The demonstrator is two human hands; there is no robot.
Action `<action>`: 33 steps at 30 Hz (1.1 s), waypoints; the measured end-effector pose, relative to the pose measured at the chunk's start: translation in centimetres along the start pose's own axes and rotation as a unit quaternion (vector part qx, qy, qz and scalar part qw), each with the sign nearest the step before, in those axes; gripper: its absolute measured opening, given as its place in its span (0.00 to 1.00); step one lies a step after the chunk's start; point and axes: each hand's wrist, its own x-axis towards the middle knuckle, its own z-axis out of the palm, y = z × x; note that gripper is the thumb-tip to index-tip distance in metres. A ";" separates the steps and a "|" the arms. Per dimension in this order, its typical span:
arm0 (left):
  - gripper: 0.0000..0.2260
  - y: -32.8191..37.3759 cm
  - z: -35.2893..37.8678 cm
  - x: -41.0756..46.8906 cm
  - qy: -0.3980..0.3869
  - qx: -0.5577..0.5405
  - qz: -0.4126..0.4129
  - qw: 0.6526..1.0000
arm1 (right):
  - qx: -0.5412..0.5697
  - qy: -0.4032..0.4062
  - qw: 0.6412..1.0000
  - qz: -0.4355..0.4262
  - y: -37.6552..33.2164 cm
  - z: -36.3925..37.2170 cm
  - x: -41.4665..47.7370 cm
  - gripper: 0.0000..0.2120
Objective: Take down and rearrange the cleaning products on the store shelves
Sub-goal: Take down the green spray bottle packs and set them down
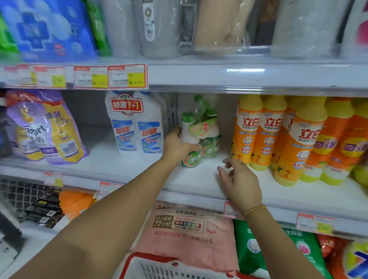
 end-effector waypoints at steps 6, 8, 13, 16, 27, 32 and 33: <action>0.27 -1.0 -5.1 -7.4 -0.001 0.017 0.118 0.993 | 0.234 0.015 0.968 0.085 -3.8 -2.1 -2.4 0.27; 0.30 -1.0 -6.8 -9.6 -0.005 0.029 0.173 0.984 | 0.259 -0.007 0.962 0.083 -5.4 -2.6 -3.3 0.31; 0.31 0.5 -11.4 -15.0 -0.022 0.074 0.293 0.953 | 0.400 -0.018 0.911 0.099 -9.2 -3.5 -5.5 0.25; 0.30 1.4 -13.6 -17.6 -0.009 0.040 0.266 0.963 | 0.450 -0.033 0.890 0.063 -11.2 -4.7 -7.3 0.25; 0.23 2.6 -16.6 -21.5 0.026 -0.264 0.005 0.964 | 0.150 0.019 0.978 -0.143 -17.8 -5.2 -12.6 0.41; 0.22 4.3 -17.5 -22.4 0.010 -0.350 -0.050 0.935 | -0.016 0.110 0.962 -0.250 -19.7 -2.7 -13.6 0.49; 0.25 4.5 -17.8 -22.6 0.006 -0.352 -0.041 0.935 | -0.024 0.143 0.955 -0.260 -20.0 -3.0 -13.2 0.47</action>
